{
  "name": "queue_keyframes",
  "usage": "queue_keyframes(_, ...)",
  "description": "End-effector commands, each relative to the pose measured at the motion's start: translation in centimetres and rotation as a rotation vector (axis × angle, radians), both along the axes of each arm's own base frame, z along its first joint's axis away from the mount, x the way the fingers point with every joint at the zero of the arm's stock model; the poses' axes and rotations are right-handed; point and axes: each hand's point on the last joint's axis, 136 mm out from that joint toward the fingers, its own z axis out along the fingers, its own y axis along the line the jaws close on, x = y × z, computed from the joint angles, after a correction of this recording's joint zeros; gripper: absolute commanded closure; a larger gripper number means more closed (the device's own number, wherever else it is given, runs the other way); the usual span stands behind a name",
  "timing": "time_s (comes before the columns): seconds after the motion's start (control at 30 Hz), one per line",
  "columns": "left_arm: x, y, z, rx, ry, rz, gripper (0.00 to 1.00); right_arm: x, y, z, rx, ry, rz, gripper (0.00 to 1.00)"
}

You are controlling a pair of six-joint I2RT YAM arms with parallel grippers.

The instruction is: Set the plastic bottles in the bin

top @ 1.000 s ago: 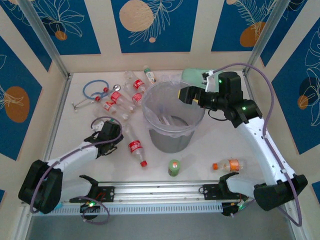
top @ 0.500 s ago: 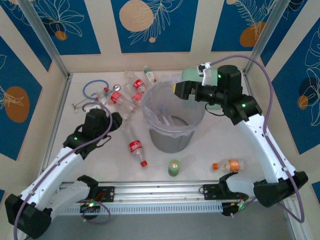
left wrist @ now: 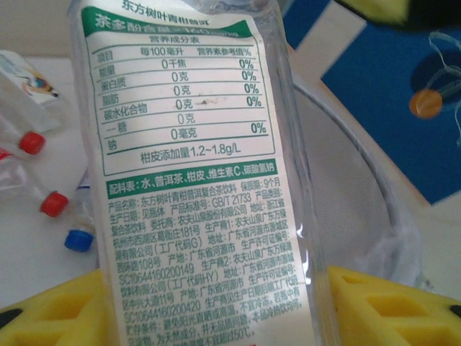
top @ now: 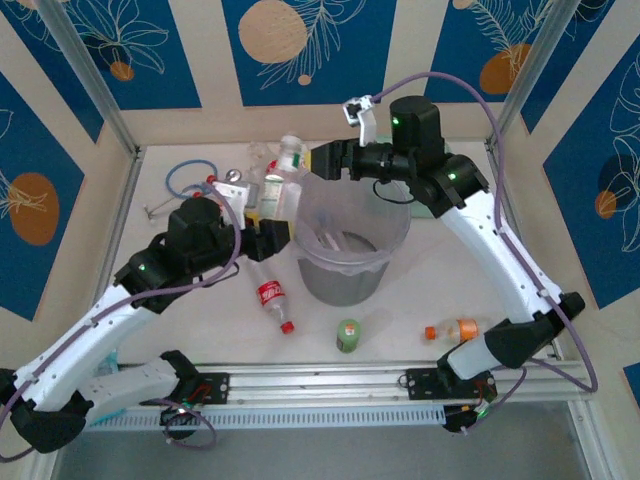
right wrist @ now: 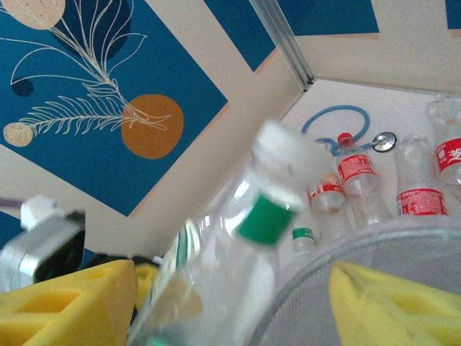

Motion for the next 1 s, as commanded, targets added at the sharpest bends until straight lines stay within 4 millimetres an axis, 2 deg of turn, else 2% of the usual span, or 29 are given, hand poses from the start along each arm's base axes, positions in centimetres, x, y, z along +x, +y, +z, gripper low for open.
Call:
queue_keyframes(0.0, -1.2, -1.5, 2.3, -0.025, -0.081, -0.080, 0.68, 0.4, 1.3, 0.4, 0.015, 0.008, 0.030, 0.22)
queue_keyframes(0.07, -1.4, -2.0, 2.6, -0.033, -0.094, -0.091, 0.68, 1.3, 1.5, -0.5, -0.004, 0.042, 0.001, 0.16)
queue_keyframes(0.13, -1.3, -2.1, 2.9, -0.040, -0.106, -0.084, 0.68, 1.9, 1.5, -1.3, -0.020, 0.070, -0.027, 0.15)
queue_keyframes(0.3, -0.9, -2.2, 3.1, -0.046, -0.119, -0.062, 0.67, 2.2, 2.1, -1.7, 0.014, 0.108, -0.009, 0.25)
queue_keyframes(0.5, -0.5, -2.3, 3.2, -0.059, -0.134, -0.047, 0.61, 2.0, 1.9, -1.6, 0.028, 0.126, 0.000, 0.57)
queue_keyframes(0.6, -0.4, -1.9, 3.1, -0.061, -0.134, -0.027, 0.44, 1.8, 1.3, -0.5, 0.038, 0.092, -0.012, 0.65)
queue_keyframes(0.73, 0.1, 0.0, 2.5, -0.029, -0.134, 0.067, 0.01, 2.1, -1.0, 2.3, 0.045, 0.002, -0.066, 0.74)
queue_keyframes(0.87, 0.5, 2.8, 1.2, -0.002, -0.112, 0.198, 0.00, 3.0, -5.0, 4.5, 0.019, -0.084, -0.175, 0.83)
queue_keyframes(0.97, 0.7, 5.1, -0.7, 0.022, -0.058, 0.309, 0.00, 3.6, -8.2, 5.0, -0.023, -0.137, -0.276, 0.87)
